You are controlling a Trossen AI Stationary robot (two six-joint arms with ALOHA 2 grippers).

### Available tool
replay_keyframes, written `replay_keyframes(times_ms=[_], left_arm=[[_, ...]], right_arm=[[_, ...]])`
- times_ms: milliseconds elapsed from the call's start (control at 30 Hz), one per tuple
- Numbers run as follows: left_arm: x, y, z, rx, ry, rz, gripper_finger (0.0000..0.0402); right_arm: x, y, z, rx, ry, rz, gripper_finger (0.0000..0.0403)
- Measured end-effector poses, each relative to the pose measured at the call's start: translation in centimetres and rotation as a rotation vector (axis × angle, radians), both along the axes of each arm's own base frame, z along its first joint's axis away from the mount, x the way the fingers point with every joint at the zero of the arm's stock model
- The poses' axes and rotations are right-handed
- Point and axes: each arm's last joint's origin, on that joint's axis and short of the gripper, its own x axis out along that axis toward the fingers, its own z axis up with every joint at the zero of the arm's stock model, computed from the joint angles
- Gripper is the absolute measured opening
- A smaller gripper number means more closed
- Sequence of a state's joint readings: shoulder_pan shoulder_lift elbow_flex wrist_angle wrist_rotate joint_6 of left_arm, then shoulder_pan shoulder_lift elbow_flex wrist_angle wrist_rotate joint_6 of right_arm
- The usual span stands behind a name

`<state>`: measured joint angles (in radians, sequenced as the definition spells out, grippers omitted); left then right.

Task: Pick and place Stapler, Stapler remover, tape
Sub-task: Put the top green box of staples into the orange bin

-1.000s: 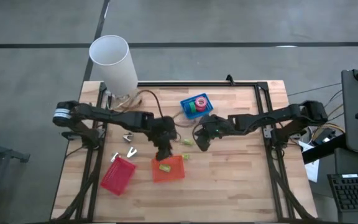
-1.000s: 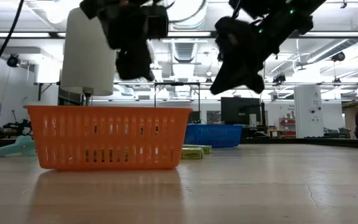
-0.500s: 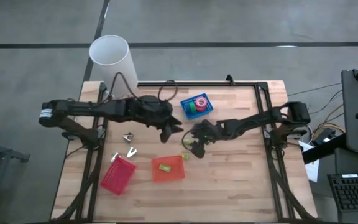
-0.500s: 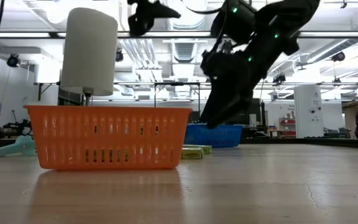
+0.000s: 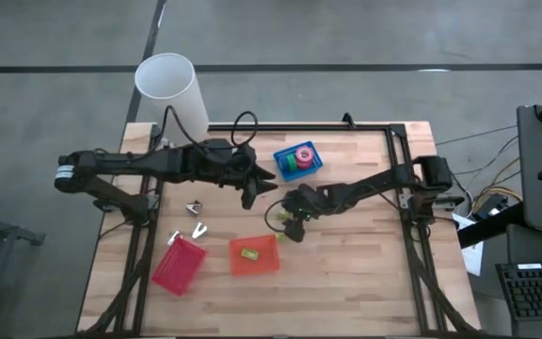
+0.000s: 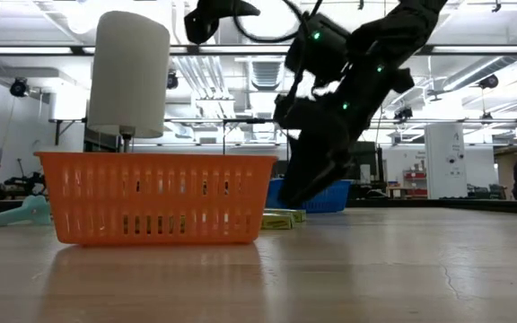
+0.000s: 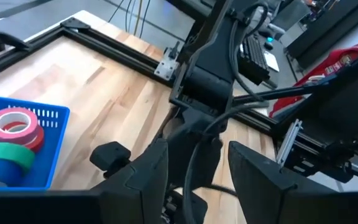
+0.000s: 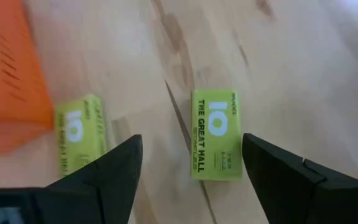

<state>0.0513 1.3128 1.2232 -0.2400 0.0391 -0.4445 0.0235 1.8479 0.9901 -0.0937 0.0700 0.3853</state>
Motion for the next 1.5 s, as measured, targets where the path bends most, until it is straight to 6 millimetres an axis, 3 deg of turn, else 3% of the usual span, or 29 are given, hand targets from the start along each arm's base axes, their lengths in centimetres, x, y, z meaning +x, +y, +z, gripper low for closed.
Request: replay_keyframes(times_ms=[300,767,900,1100,1200,1300,1500], left_arm=[[-0.1,0.1,0.0,-0.01,0.002,0.006,0.017],[-0.2,0.3,0.2,-0.114,-0.008,0.049,0.017],[-0.7,0.5,0.6,-0.212,-0.019,0.061,0.017],[-2.0,0.8,0.9,-0.361,0.016,0.106,0.017],[-3.0,0.8,0.7,-0.371,0.079,0.125,0.017],[-3.4,0.9,0.4,-0.372,0.125,0.14,0.017],[-3.4,1.0,0.4,-0.371,0.12,0.147,0.017]], right_arm=[[-0.3,0.0,-0.9,-0.019,0.066,0.006,0.0228],[-0.1,-0.3,-0.3,-0.035,0.038,0.023,0.0095],[-0.3,-0.3,1.8,-0.02,-0.02,0.007,0.0068],[-0.5,-0.3,7.0,-0.043,-0.14,0.034,0.0038],[-0.6,-0.3,8.9,-0.069,-0.19,0.062,0.0029],[-0.6,-0.5,9.0,-0.063,-0.193,0.052,0.0032],[-0.4,-0.4,5.7,-0.043,-0.08,0.04,0.0081]])
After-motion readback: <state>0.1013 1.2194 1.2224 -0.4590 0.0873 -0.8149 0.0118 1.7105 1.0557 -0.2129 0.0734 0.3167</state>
